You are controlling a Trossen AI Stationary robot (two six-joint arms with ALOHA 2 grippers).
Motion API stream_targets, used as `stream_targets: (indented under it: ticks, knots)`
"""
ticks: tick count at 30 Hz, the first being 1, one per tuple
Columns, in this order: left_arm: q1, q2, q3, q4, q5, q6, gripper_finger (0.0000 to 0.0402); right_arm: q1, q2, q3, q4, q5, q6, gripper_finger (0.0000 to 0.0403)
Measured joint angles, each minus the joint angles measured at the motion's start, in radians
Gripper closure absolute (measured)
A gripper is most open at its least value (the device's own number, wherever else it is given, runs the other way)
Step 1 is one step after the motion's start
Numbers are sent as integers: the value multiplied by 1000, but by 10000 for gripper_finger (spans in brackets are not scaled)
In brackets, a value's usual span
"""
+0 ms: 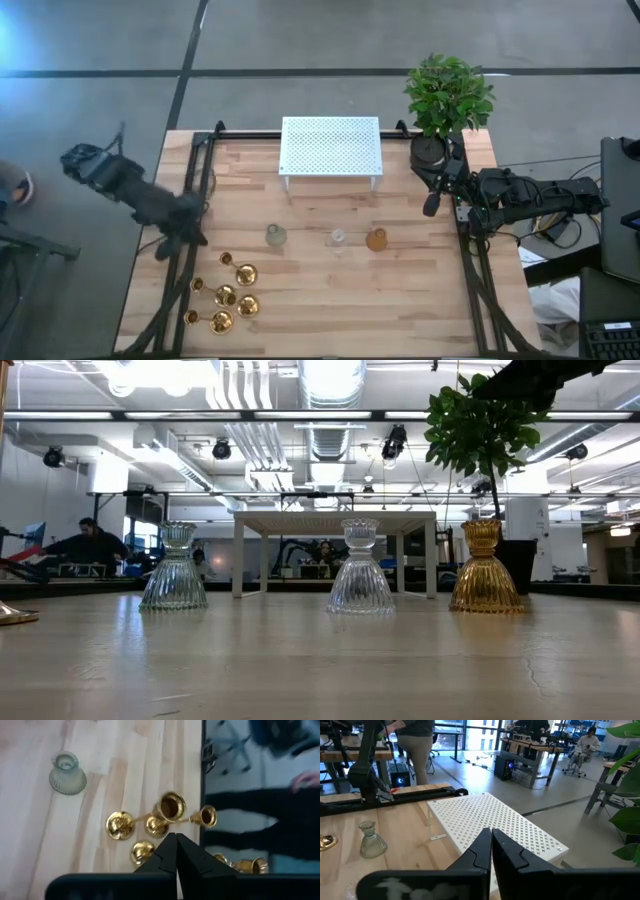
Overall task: Pick & Place candle stick holders
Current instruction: Put the gold candle holder on the shelf
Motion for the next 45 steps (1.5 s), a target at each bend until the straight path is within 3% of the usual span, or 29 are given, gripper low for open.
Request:
stream_targets:
  ticks: [3,8,15,19,35,45]
  knots:
    - [-97,52,36,-67,-89,-51,394,0,0,0,0,0,0,394]
    - [-145,103,74,-168,-176,-102,394,0,0,0,0,0,0,394]
    - [-146,133,58,-182,-171,-84,390,0,0,0,0,0,0,394]
    - [-146,131,24,-156,-110,-24,377,0,0,0,0,0,0,394]
    - [-145,142,-55,-116,-74,-7,231,0,0,0,0,0,0,394]
    - [-139,149,-90,-17,-91,103,215,0,0,0,0,0,0,394]
